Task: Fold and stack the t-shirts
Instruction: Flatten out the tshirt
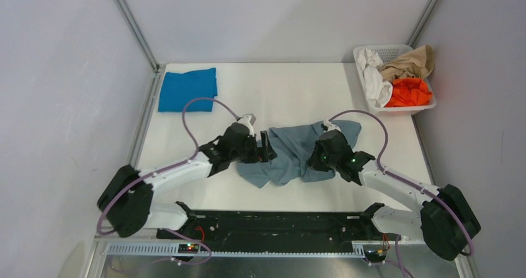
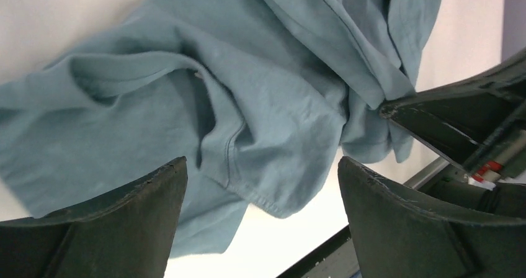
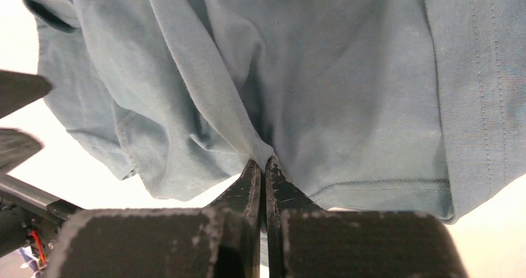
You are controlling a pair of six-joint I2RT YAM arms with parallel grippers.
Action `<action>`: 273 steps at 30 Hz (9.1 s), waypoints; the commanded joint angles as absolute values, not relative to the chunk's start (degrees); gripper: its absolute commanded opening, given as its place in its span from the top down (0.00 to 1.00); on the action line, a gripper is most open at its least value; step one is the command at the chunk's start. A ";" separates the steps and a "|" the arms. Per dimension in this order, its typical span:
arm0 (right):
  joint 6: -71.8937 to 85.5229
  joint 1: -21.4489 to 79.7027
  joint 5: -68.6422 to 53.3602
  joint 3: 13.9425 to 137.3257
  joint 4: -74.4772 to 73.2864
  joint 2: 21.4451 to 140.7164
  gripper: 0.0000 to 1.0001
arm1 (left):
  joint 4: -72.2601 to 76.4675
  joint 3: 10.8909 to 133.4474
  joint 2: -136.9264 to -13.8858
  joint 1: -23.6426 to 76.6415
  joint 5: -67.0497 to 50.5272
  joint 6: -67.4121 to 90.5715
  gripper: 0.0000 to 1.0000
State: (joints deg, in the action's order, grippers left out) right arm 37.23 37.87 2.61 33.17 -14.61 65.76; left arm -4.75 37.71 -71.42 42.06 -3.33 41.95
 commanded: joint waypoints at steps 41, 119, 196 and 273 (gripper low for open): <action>28.28 -1.63 -12.07 65.34 -31.41 37.68 1.00 | -21.90 65.00 -35.58 37.87 26.93 22.20 1.00; 32.06 6.15 4.80 43.69 -29.26 49.91 0.01 | -47.17 23.55 -48.86 20.44 19.39 61.04 0.07; 45.25 20.13 20.23 37.85 -24.31 45.96 1.00 | -23.98 40.18 -39.25 22.78 34.75 44.92 1.00; 20.23 1.76 11.01 86.93 -1.19 113.26 1.00 | -6.55 112.69 -128.41 12.09 12.74 14.08 1.00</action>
State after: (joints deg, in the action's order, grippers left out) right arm 22.06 2.00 8.80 82.06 -0.58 110.34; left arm -8.47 107.94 -126.69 12.40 9.76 10.31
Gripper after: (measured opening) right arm 0.020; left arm 0.018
